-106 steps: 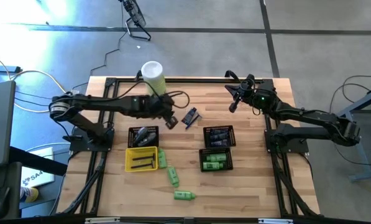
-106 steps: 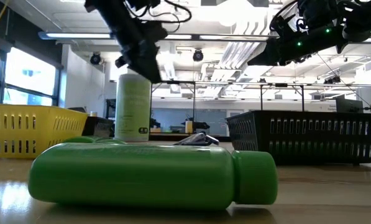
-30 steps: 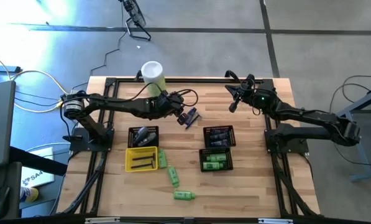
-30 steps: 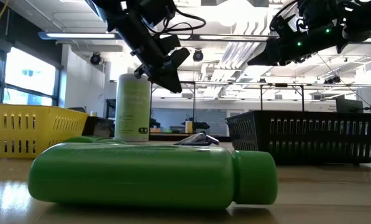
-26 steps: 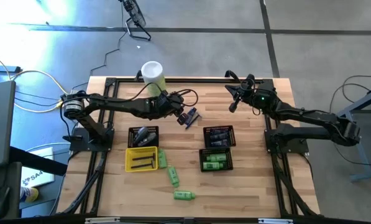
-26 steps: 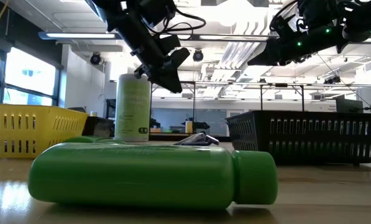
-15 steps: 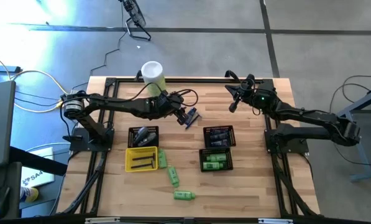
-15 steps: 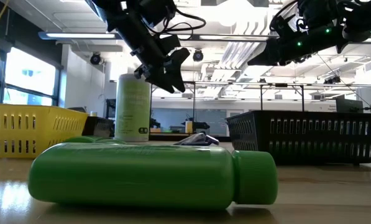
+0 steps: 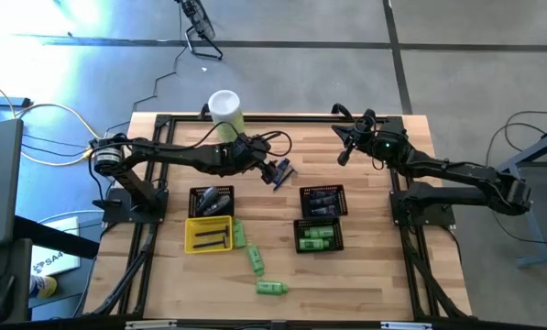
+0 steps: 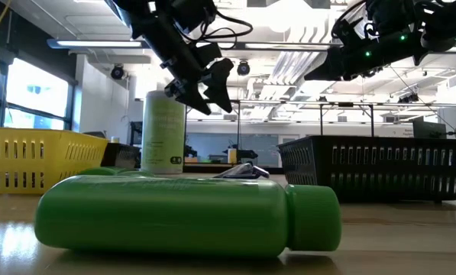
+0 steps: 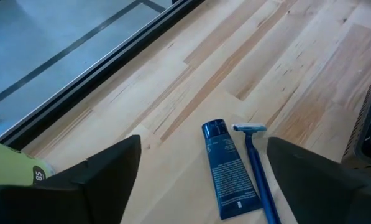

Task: Pick & Place Travel size toiletries
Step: Put the blue shave cream tub into the top right black bin

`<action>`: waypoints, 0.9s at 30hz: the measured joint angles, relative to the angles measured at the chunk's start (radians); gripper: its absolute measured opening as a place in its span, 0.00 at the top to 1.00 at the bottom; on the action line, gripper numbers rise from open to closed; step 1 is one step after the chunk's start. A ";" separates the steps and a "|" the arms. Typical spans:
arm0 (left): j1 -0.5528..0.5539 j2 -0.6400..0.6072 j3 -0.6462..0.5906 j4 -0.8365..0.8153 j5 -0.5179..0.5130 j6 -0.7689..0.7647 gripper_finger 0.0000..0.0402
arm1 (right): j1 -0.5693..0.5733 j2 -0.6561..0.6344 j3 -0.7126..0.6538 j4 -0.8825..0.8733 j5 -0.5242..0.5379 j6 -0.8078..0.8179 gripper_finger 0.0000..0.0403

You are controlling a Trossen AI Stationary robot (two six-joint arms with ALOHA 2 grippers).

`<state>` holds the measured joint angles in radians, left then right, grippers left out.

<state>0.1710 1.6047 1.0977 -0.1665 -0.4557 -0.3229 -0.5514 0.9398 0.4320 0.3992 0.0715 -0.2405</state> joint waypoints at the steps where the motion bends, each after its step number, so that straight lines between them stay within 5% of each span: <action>1: 0.000 0.000 0.000 0.000 0.000 -0.001 0.13 | 0.000 0.000 0.000 0.000 0.000 0.000 0.99; 27: 0.000 0.022 0.002 0.022 0.021 -0.026 0.08 | 0.000 0.000 0.000 0.000 0.000 0.000 0.99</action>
<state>0.1709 1.6263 1.1000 -0.1448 -0.4346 -0.3490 -0.5514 0.9398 0.4320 0.3992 0.0715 -0.2405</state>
